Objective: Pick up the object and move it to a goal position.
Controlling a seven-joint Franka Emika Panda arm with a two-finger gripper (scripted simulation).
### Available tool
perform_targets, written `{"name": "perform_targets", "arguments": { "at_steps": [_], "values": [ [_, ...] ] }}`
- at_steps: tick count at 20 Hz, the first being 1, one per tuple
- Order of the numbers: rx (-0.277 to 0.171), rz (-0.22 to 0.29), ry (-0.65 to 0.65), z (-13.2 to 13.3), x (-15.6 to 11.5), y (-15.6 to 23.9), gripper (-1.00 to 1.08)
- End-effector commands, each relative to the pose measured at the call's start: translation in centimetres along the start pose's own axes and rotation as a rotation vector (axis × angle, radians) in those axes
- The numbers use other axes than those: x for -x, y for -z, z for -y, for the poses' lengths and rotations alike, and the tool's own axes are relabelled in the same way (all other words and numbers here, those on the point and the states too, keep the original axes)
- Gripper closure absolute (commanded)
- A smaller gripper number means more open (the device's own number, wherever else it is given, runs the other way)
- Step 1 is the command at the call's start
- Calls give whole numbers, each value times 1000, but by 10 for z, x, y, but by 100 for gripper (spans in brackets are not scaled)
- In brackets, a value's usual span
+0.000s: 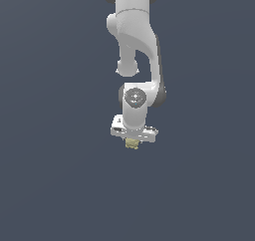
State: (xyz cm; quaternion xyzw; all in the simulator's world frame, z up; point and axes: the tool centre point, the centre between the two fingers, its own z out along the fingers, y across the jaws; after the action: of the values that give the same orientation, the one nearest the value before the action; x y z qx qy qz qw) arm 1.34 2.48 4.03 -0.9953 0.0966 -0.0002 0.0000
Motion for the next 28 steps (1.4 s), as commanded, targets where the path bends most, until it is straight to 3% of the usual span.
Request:
{"name": "perform_targets", "arguments": {
  "at_steps": [1, 16, 28],
  "values": [
    [0, 0, 0, 0, 0, -1, 108],
    [0, 0, 0, -7, 3, 19, 108],
    [0, 0, 0, -37, 20, 108, 108]
  ]
}}
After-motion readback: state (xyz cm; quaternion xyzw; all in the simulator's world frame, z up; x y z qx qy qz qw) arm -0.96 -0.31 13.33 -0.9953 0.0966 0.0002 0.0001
